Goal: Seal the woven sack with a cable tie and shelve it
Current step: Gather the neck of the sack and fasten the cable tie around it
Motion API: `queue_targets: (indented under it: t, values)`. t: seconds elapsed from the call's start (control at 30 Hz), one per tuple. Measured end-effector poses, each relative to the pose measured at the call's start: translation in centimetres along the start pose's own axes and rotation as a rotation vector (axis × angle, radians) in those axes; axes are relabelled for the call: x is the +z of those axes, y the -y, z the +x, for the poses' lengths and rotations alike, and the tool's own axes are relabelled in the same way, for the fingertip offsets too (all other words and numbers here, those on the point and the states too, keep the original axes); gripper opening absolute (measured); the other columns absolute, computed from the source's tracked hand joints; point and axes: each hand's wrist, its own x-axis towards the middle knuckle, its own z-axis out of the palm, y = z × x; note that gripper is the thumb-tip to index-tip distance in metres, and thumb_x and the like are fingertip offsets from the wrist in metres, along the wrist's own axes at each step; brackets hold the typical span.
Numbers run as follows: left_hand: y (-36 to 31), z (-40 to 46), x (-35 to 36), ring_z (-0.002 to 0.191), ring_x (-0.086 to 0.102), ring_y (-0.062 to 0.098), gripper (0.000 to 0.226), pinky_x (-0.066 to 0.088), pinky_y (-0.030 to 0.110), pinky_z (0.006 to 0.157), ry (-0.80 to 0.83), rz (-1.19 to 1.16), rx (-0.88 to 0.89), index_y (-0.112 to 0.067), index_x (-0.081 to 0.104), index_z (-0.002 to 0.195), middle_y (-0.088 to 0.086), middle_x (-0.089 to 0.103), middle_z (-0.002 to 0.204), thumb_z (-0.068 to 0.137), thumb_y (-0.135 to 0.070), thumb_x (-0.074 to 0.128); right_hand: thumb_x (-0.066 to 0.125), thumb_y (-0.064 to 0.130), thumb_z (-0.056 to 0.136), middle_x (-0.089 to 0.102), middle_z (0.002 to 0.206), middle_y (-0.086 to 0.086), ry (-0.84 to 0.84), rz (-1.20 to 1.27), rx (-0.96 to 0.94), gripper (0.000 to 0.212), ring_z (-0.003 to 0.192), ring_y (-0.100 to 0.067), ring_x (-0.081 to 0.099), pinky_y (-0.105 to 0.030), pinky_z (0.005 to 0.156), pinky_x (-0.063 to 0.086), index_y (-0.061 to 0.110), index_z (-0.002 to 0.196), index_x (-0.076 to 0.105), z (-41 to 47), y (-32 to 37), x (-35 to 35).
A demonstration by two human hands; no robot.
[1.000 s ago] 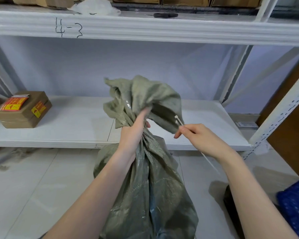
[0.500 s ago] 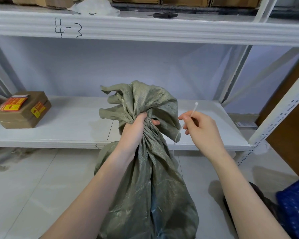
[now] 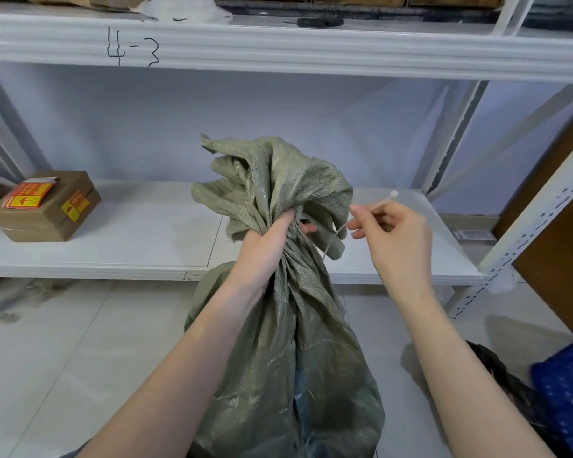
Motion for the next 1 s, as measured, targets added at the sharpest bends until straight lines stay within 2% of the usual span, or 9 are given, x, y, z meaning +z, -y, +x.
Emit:
queue_targets:
  t: [0.27,0.37,0.43,0.53,0.63,0.73,0.83,0.93,1.0]
  values:
    - [-0.4,-0.3,-0.6,0.082,0.064,-0.002,0.024,0.048,0.006,0.061,0.066,0.156,0.069,-0.014,0.076,0.089,-0.013,0.073,0.092,0.092,-0.023,0.053,0.055,0.028,0.091,0.064,0.061,0.01,-0.249,0.013,-0.075,0.024,0.054,-0.008,0.063,-0.031,0.07,0.052,0.02,0.069,0.054,0.3,0.1,-1.2]
    - [-0.5,-0.5,-0.5,0.065,0.063,-0.007,0.026,0.048,0.008,0.055,0.088,0.142,0.098,-0.018,0.071,0.076,-0.019,0.071,0.067,0.094,-0.016,0.053,0.052,0.027,0.093,0.062,0.061,0.01,-0.327,0.007,-0.134,0.023,0.057,-0.009,0.063,-0.033,0.069,0.054,0.015,0.074,0.053,0.1,0.3,-1.2]
    - [-0.3,-0.3,-0.6,0.077,0.067,-0.003,0.017,0.053,0.014,0.067,0.065,0.131,0.083,-0.019,0.071,0.088,-0.015,0.074,0.078,0.094,-0.022,0.055,0.051,0.027,0.094,0.061,0.061,0.011,-0.355,0.014,-0.168,0.022,0.059,-0.009,0.063,-0.034,0.069,0.054,0.014,0.075,0.052,0.0,0.5,-1.1]
    - [-0.2,-0.3,-0.5,0.101,0.066,0.014,0.032,0.053,0.03,0.089,0.026,0.176,0.039,-0.019,0.07,0.108,-0.004,0.071,0.108,0.088,-0.041,0.058,0.051,0.027,0.094,0.063,0.061,0.01,-0.296,0.021,-0.177,0.026,0.057,-0.009,0.063,-0.036,0.071,0.054,0.027,0.068,0.048,0.0,0.6,-0.9]
    - [-0.1,-0.5,-0.4,0.103,0.06,0.005,0.03,0.045,0.027,0.096,0.04,0.203,0.062,-0.024,0.065,0.108,-0.018,0.066,0.105,0.089,-0.045,0.055,0.052,0.026,0.093,0.064,0.06,0.004,-0.148,0.034,-0.151,0.026,0.058,-0.015,0.064,-0.04,0.07,0.054,0.028,0.067,0.05,-0.4,0.3,-0.1]
    - [-0.2,-1.0,-0.1,0.101,0.052,-0.008,0.023,0.037,0.011,0.087,0.096,0.234,0.105,-0.039,0.053,0.114,-0.034,0.054,0.099,0.091,-0.042,0.053,0.052,0.028,0.093,0.068,0.062,-0.003,0.012,0.003,-0.114,0.029,0.063,-0.02,0.065,-0.045,0.073,0.053,0.012,0.07,0.058,-0.9,-0.2,1.4]
    - [0.0,-1.0,-0.1,0.085,0.049,-0.026,0.008,0.035,-0.007,0.066,0.113,0.274,0.137,-0.044,0.058,0.095,-0.038,0.054,0.095,0.091,-0.038,0.055,0.051,0.034,0.091,0.068,0.068,-0.016,0.063,-0.034,-0.126,0.039,0.07,-0.032,0.063,-0.048,0.072,0.05,0.002,0.072,0.063,-1.7,-0.4,2.8]
    - [-0.3,-1.2,-0.2,0.071,0.046,-0.033,0.006,0.032,-0.009,0.058,0.067,0.315,0.155,-0.04,0.058,0.096,-0.038,0.051,0.089,0.091,-0.036,0.055,0.056,0.032,0.09,0.068,0.067,-0.018,0.082,-0.045,-0.148,0.039,0.072,-0.036,0.061,-0.046,0.072,0.049,0.0,0.07,0.067,-2.1,-0.3,3.3]
    - [-0.7,-1.5,-0.3,0.079,0.048,-0.026,0.018,0.032,-0.007,0.064,0.045,0.401,0.178,-0.04,0.056,0.11,-0.037,0.048,0.092,0.092,-0.04,0.052,0.057,0.032,0.089,0.066,0.068,-0.021,0.094,-0.064,-0.17,0.04,0.075,-0.039,0.06,-0.047,0.072,0.048,-0.001,0.069,0.067,-2.3,-0.2,3.4]
